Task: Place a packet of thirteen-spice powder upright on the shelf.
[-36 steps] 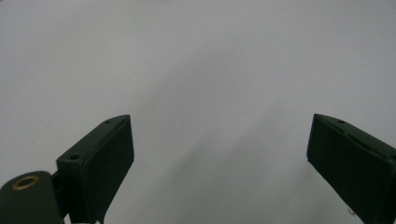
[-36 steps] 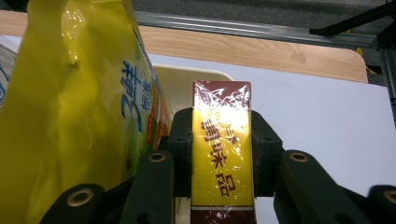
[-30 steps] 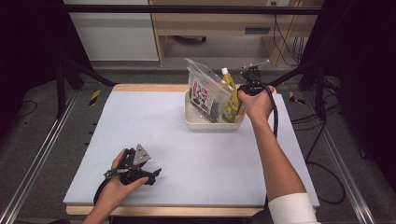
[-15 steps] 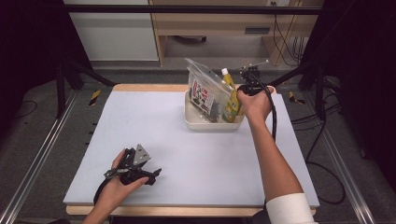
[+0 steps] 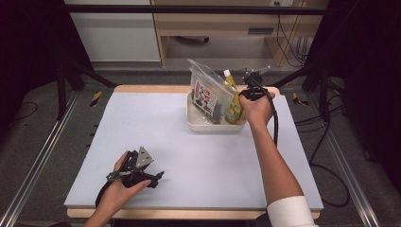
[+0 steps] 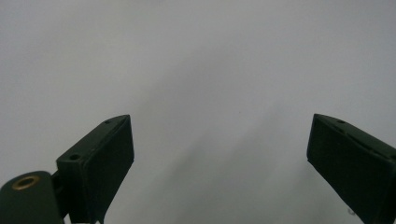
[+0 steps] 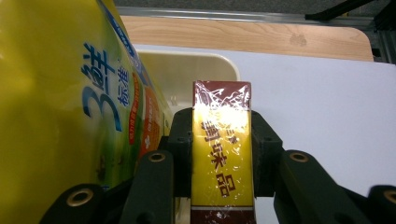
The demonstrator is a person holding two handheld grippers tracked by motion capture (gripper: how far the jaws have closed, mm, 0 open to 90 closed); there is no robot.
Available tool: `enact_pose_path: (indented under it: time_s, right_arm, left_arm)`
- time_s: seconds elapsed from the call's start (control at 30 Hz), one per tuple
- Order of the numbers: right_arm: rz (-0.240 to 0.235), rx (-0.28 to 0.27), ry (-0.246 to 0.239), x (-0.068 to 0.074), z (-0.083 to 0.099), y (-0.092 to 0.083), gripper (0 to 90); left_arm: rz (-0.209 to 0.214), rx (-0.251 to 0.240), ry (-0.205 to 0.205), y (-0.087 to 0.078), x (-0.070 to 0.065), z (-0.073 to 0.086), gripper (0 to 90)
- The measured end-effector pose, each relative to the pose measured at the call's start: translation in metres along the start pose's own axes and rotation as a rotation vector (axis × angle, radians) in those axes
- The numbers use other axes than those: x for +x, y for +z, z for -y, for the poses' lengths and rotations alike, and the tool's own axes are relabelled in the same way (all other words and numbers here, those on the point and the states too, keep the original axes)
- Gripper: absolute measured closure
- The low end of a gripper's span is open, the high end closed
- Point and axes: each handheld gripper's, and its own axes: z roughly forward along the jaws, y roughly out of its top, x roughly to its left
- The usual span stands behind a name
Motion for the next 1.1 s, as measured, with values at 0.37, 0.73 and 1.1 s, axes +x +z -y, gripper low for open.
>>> enact_pose_path:
  time_s: [0.37,0.73,1.1]
  right_arm:
    - [-0.017,-0.016,-0.004,-0.001,0.003,0.001,64.3]
    - [-0.04,-0.064,-0.024,-0.002,0.002,-0.021,63.5]
    - [-0.071,-0.132,-0.059,-0.004,0.007,-0.049,62.5]
  left_arm:
    - [-0.003,0.007,0.012,0.0,0.0,0.0,7.3]
    - [-0.007,0.009,0.018,0.0,0.0,0.0,7.3]
    - [-0.025,-0.007,0.009,-0.004,0.004,0.0,6.9]
